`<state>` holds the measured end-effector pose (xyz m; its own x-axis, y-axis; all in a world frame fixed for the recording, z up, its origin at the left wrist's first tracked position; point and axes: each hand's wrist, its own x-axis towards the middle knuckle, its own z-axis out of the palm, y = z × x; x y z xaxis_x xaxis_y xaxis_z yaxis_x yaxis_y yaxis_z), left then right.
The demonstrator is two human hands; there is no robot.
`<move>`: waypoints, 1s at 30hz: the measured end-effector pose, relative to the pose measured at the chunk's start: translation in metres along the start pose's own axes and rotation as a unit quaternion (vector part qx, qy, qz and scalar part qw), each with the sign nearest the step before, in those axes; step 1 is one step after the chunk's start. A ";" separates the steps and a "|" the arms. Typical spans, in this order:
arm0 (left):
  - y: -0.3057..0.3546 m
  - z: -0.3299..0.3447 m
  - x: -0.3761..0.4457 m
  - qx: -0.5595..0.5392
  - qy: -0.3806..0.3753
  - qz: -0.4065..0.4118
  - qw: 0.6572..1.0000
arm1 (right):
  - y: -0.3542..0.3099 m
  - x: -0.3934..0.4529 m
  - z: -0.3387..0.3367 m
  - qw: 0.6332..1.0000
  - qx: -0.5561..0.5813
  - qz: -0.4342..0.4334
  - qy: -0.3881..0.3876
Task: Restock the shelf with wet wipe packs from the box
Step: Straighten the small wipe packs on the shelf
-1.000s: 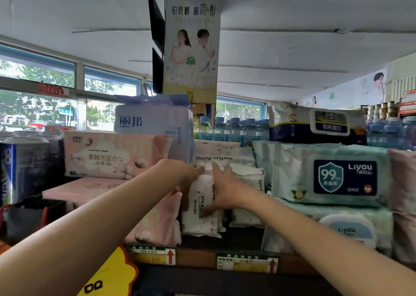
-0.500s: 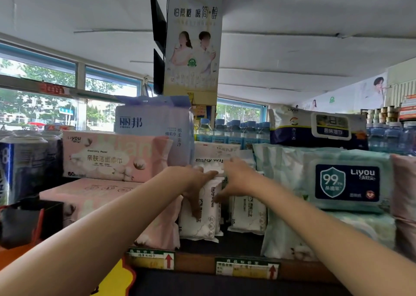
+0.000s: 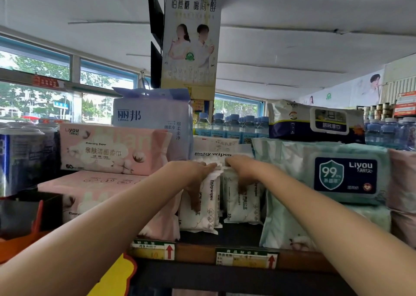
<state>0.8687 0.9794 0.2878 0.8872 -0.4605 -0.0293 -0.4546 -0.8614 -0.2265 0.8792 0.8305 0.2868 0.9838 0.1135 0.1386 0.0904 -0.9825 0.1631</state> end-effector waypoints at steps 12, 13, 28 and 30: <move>-0.003 0.005 -0.002 -0.005 0.025 0.008 1.000 | 0.005 -0.003 -0.010 0.997 -0.065 -0.009 0.041; -0.002 0.005 -0.001 -0.006 0.028 0.007 1.000 | 0.003 -0.003 -0.011 0.993 -0.100 -0.005 0.054; -0.019 -0.011 -0.008 -0.011 0.038 -0.040 0.998 | -0.025 -0.061 -0.011 0.996 0.075 -0.009 0.050; -0.022 -0.011 -0.009 0.015 0.045 -0.050 0.998 | -0.040 -0.064 0.012 0.992 0.124 -0.012 -0.009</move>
<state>0.8698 1.0008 0.3037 0.9167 -0.3913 0.0812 -0.3608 -0.8977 -0.2528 0.8140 0.8609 0.2596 0.9833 0.1373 0.1195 0.1473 -0.9859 -0.0798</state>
